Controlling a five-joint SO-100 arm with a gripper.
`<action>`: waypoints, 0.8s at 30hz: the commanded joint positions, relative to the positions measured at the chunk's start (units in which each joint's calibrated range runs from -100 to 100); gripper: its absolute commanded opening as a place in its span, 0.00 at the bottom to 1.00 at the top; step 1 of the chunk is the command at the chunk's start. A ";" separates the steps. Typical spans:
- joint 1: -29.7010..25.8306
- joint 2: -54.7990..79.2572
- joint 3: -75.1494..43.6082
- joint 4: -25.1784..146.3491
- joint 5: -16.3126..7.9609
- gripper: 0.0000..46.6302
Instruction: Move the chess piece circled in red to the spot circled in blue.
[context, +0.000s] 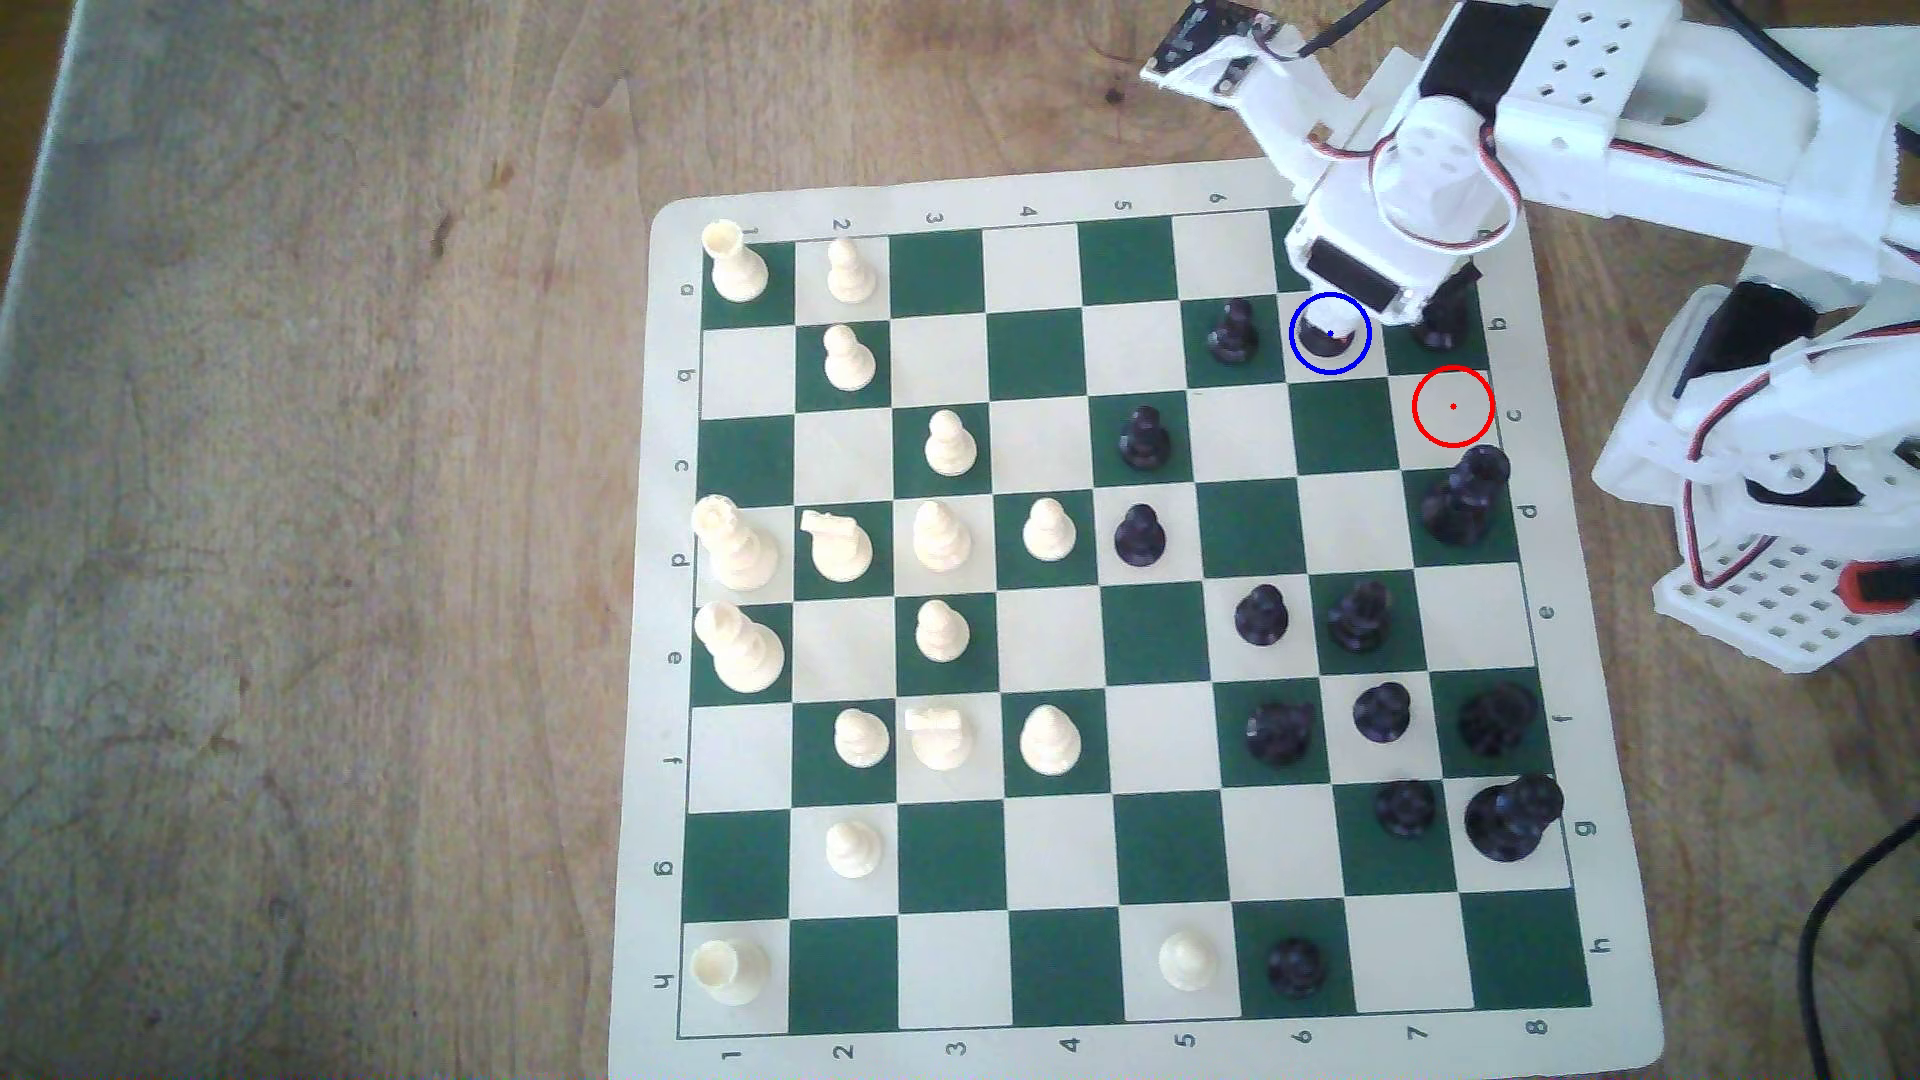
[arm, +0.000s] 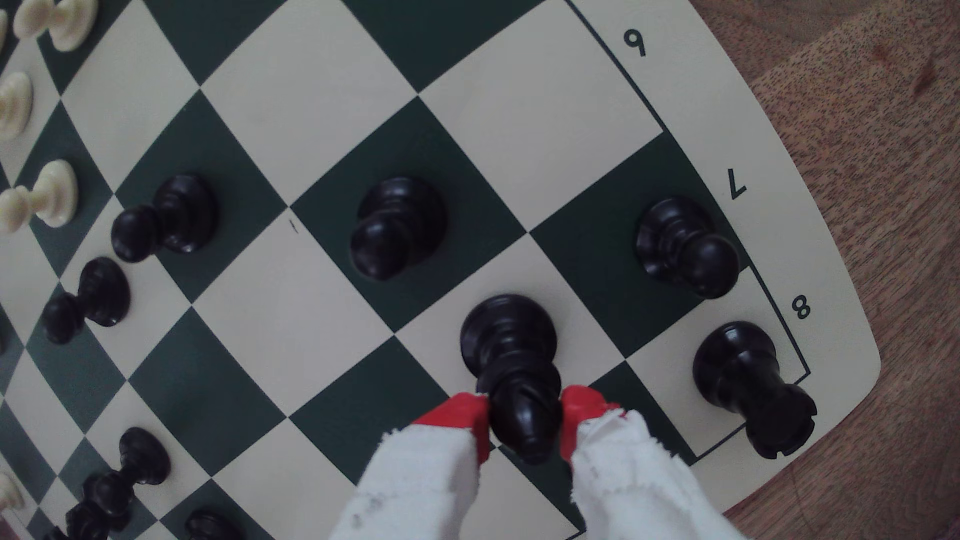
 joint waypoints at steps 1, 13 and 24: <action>0.93 -0.26 -0.06 -0.47 0.73 0.00; 1.32 -1.37 1.85 -2.76 0.39 0.26; 2.18 -12.57 4.66 -1.37 0.29 0.42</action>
